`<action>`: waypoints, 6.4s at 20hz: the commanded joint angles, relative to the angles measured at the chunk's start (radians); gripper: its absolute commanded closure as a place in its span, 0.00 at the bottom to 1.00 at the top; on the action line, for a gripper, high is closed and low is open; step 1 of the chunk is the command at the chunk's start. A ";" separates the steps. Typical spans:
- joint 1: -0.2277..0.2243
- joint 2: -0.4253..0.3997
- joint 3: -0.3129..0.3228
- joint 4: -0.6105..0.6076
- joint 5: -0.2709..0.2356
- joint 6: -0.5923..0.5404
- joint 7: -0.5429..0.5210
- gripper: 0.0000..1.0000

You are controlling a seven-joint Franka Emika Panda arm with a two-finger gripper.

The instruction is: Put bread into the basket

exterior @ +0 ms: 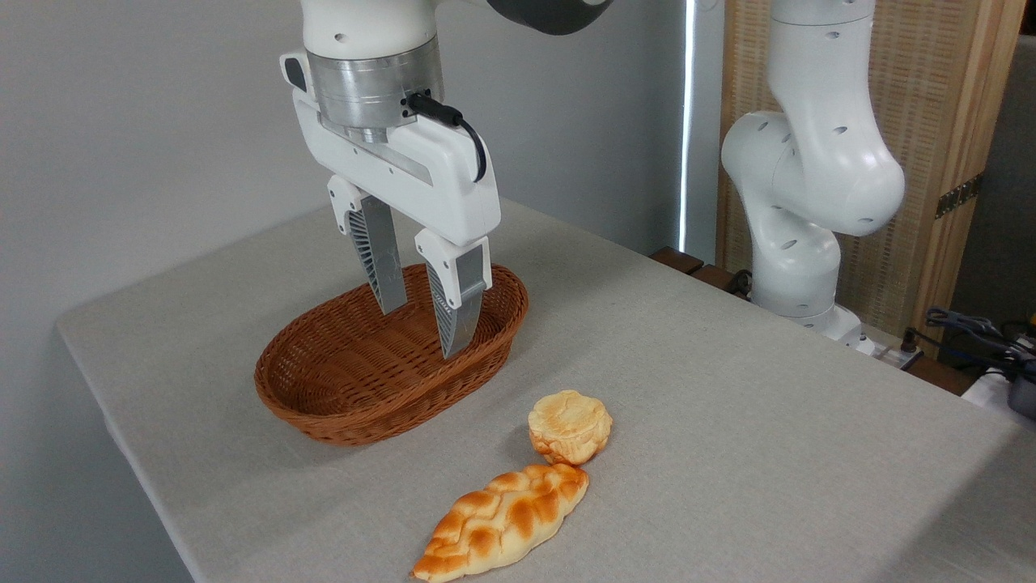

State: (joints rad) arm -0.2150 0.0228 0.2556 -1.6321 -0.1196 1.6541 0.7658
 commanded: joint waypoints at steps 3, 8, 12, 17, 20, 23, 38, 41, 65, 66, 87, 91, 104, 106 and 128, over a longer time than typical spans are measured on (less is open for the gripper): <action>-0.015 -0.021 0.014 -0.023 0.006 0.016 -0.006 0.00; -0.015 -0.020 0.013 -0.023 0.006 0.018 -0.006 0.00; -0.015 -0.021 0.014 -0.023 0.006 0.016 -0.008 0.00; -0.015 -0.020 0.014 -0.023 0.006 0.016 -0.006 0.00; -0.015 -0.021 0.013 -0.023 0.006 0.016 -0.006 0.00; -0.015 -0.020 0.013 -0.023 0.006 0.016 -0.006 0.00; -0.015 -0.021 0.014 -0.023 0.006 0.009 -0.005 0.00; -0.014 -0.021 0.014 -0.023 0.008 0.009 -0.003 0.00; 0.164 -0.021 -0.157 -0.029 0.008 0.007 0.001 0.00; 0.164 -0.021 -0.157 -0.035 0.009 0.009 0.001 0.00; 0.164 -0.106 -0.156 -0.508 0.186 0.188 0.060 0.00; 0.164 -0.098 -0.156 -0.529 0.186 0.219 0.060 0.00; 0.157 -0.084 -0.156 -0.534 0.192 0.227 0.081 0.50; 0.157 -0.084 -0.154 -0.534 0.192 0.227 0.081 0.50; 0.155 -0.116 -0.161 -0.359 0.101 0.168 0.079 0.49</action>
State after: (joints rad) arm -0.0553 -0.0831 0.0978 -2.0688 0.0343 1.8547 0.8275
